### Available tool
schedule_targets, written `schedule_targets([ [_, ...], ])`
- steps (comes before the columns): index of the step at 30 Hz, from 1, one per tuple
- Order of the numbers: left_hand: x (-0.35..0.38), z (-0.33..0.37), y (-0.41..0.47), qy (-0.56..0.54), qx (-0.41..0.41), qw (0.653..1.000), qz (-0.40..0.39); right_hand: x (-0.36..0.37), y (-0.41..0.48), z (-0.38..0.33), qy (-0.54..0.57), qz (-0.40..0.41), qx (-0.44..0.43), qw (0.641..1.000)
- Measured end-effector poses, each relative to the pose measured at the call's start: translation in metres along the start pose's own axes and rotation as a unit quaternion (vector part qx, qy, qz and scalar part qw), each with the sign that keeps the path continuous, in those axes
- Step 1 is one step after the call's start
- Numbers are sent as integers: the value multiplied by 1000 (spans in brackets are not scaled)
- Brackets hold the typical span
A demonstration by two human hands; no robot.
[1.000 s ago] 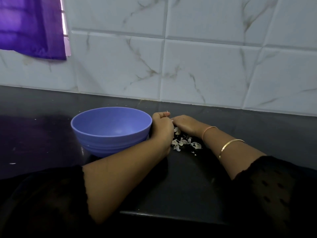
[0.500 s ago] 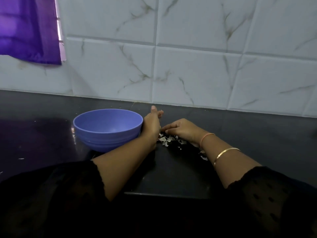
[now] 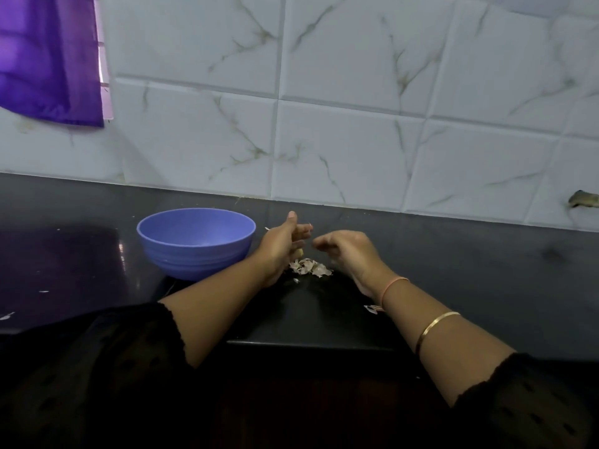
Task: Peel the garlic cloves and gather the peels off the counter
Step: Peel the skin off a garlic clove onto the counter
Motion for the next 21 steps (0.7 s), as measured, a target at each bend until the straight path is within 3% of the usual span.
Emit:
schedule_targets([
  [3, 1, 0, -5, -10, 1, 1000, -27, -14, 2, 4, 10, 88, 50, 995],
  [7, -1, 0, -4, 8, 28, 999, -14, -23, -4, 8, 11, 136, 77, 988],
  [17, 8, -2, -9, -12, -24, 995, -91, 7, -7, 7, 9, 118, 64, 991],
  [21, 5, -1, -9, -19, 10, 999, -49, 15, 1, -4, 60, 155, 58, 984],
])
Point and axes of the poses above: each hand's wrist, its own y-axis towards the middle knuckle, its own x-axis out of the palm, z = x × y, the point moved 2 cm from there along y, towards the middle knuckle, and after that the axes turned 6 degrees about -x, right-handed, at the moved point
